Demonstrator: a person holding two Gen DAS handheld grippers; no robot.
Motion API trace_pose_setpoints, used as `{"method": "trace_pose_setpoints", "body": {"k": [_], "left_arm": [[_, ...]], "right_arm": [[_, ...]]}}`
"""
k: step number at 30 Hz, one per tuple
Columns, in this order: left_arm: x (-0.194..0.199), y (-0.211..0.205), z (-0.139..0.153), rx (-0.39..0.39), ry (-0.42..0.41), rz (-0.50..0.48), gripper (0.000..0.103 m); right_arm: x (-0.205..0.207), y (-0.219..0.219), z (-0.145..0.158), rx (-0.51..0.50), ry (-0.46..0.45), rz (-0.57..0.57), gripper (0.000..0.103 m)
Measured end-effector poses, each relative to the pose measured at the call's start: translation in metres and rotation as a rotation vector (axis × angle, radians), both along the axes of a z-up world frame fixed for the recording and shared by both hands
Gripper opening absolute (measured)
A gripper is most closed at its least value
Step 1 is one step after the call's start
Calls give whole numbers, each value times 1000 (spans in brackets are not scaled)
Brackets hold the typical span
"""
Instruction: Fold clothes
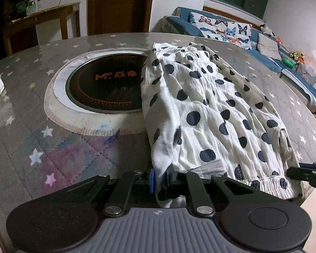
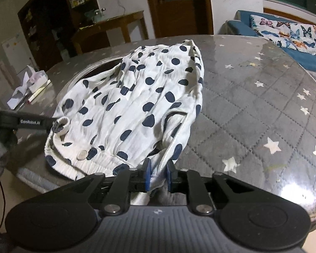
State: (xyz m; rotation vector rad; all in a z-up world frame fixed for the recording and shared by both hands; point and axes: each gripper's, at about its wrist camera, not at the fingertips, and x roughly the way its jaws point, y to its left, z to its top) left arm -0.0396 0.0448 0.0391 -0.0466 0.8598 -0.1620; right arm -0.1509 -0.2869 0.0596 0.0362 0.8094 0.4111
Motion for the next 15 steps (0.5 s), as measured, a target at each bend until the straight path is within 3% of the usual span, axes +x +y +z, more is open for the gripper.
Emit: {"method": "trace_pose_setpoints", "body": {"k": [6,15], "left_arm": [[0,7,23,33,-74,20,44],[34,7,40,34,-131,47,44]], "right_arm": [[4,-7,11,-21,-9,17,22],[62,-9,33,-94,-87,3,22]]}}
